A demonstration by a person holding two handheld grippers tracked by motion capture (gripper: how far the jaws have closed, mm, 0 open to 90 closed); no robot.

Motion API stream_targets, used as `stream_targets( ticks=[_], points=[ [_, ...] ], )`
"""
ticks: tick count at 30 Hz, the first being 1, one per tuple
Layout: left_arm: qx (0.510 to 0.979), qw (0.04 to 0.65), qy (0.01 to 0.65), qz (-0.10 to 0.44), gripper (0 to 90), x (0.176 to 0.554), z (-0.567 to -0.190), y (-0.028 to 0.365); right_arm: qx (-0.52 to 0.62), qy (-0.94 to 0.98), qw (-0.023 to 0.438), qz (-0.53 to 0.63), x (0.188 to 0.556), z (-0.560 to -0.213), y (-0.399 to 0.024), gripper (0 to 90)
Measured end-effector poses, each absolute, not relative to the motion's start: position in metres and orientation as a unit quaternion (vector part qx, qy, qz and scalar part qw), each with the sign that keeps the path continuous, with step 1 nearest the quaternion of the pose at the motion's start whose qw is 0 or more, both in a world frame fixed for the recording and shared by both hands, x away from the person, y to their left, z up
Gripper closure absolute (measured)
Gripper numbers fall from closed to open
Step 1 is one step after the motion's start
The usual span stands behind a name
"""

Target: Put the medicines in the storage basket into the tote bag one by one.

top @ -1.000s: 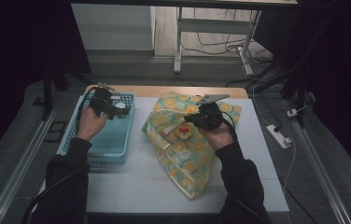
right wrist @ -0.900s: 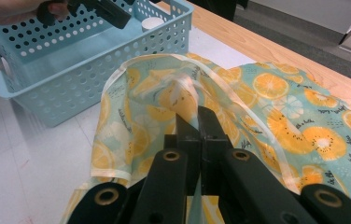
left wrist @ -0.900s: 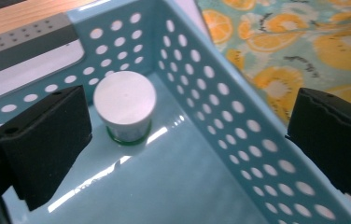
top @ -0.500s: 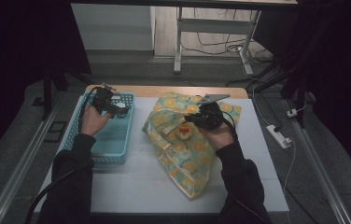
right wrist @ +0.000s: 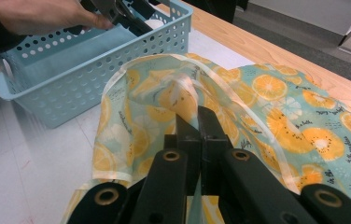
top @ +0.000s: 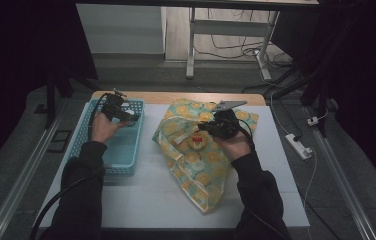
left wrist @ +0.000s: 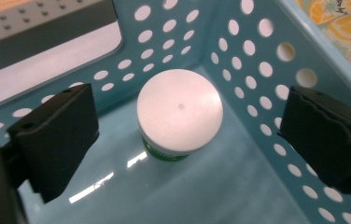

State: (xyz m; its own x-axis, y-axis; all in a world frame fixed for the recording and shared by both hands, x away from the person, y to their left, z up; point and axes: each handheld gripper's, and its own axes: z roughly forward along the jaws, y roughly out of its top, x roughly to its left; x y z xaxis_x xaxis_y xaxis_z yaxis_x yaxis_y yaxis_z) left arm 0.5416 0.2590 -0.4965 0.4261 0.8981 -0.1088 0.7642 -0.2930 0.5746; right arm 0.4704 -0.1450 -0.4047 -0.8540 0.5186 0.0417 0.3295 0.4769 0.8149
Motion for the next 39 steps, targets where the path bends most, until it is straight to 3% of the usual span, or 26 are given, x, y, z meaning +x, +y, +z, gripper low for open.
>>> stream_targets(
  ticks=[7, 16, 28, 39],
  points=[
    [0.797, 0.266, 0.528, 0.122, 29.7, 0.544, -0.499, 0.259, 0.248, 0.853, 0.106, 0.446, 0.47, -0.405, -0.145, 90.0],
    [0.798, 0.263, 0.53, 0.109, 48.8, 0.546, -0.501, 0.257, 0.247, 0.853, 0.106, 0.447, 0.471, -0.405, -0.145, 90.0],
    [0.792, 0.26, 0.54, 0.115, 50.0, 0.54, -0.49, 0.255, 0.248, 0.851, 0.106, 0.449, 0.47, -0.403, -0.146, 90.0],
    [0.804, 0.279, 0.512, 0.116, 50.1, 0.524, -0.466, 0.253, 0.249, 0.852, 0.107, 0.449, 0.47, -0.404, -0.145, 90.0]
  ],
)
